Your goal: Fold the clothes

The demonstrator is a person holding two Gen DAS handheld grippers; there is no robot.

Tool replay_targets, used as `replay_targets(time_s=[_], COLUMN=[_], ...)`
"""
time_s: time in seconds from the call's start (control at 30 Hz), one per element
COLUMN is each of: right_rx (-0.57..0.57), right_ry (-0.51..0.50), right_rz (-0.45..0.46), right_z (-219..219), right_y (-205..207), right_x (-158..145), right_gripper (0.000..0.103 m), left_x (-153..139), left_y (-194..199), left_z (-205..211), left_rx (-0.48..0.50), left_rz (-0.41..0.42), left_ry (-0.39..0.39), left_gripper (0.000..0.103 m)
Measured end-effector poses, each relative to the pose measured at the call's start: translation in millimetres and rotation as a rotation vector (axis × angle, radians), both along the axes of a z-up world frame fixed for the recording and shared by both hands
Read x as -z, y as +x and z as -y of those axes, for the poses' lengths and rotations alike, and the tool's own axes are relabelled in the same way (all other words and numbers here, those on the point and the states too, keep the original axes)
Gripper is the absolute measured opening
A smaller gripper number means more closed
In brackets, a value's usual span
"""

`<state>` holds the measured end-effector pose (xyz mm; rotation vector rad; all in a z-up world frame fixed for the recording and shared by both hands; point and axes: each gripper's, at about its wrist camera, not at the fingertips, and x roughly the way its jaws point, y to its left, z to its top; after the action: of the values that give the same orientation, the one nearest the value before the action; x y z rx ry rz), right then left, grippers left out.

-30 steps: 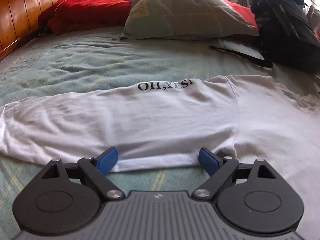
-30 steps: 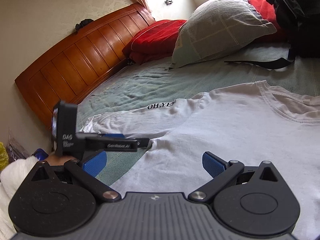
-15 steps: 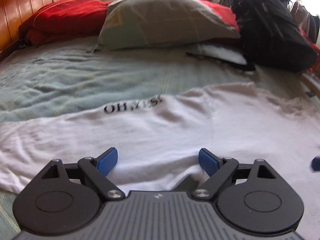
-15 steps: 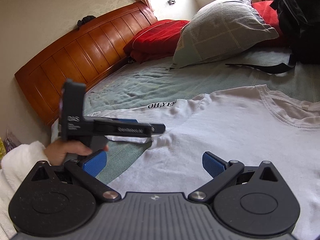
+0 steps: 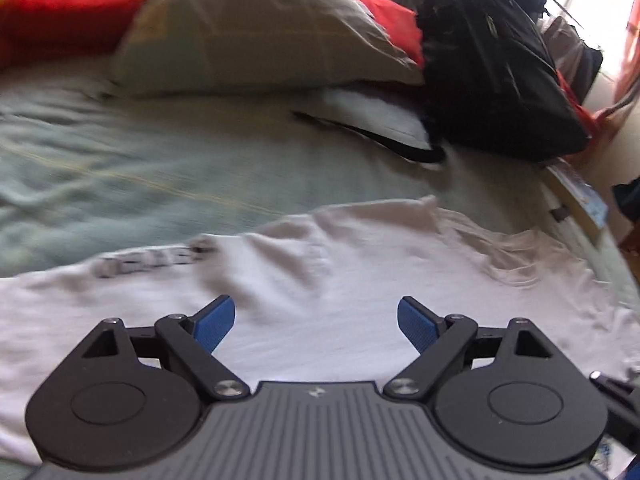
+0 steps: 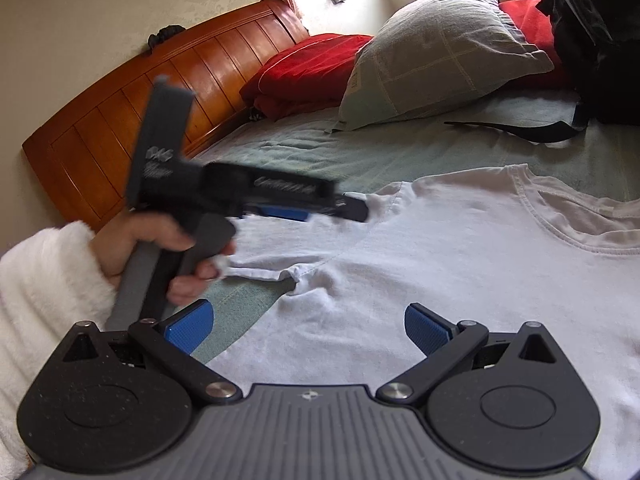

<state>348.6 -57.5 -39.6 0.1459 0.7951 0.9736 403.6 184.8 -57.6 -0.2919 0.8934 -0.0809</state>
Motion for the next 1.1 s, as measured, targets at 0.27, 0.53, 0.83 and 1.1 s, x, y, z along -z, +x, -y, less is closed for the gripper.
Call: replay_targets(time_s=[0.27,0.53,0.83,1.1], right_rx=[0.018,0.028,0.002,0.024], right_ry=[-0.021,-0.01,-0.018,-0.008], right_rz=[-0.04,-0.047,-0.029,-0.038], right_z=[-2,2,-4,1], right_y=[10,11,5,8], right_x=[14,13,10,12], right_gripper=[0.103,0.103,0.103,0.103], left_x=[21,-18,16,-5], left_y=[47,38,58,65], left_z=[-15,-9,8,10], left_rx=[-0.045,0.007,0.03,-0.05], left_rz=[0.003,0.047,-0.063,-0.023], left_ry=[-0.008,-0.074,-0.111,-0.017], left_gripper=[0.088,0.089,0.09,0.089])
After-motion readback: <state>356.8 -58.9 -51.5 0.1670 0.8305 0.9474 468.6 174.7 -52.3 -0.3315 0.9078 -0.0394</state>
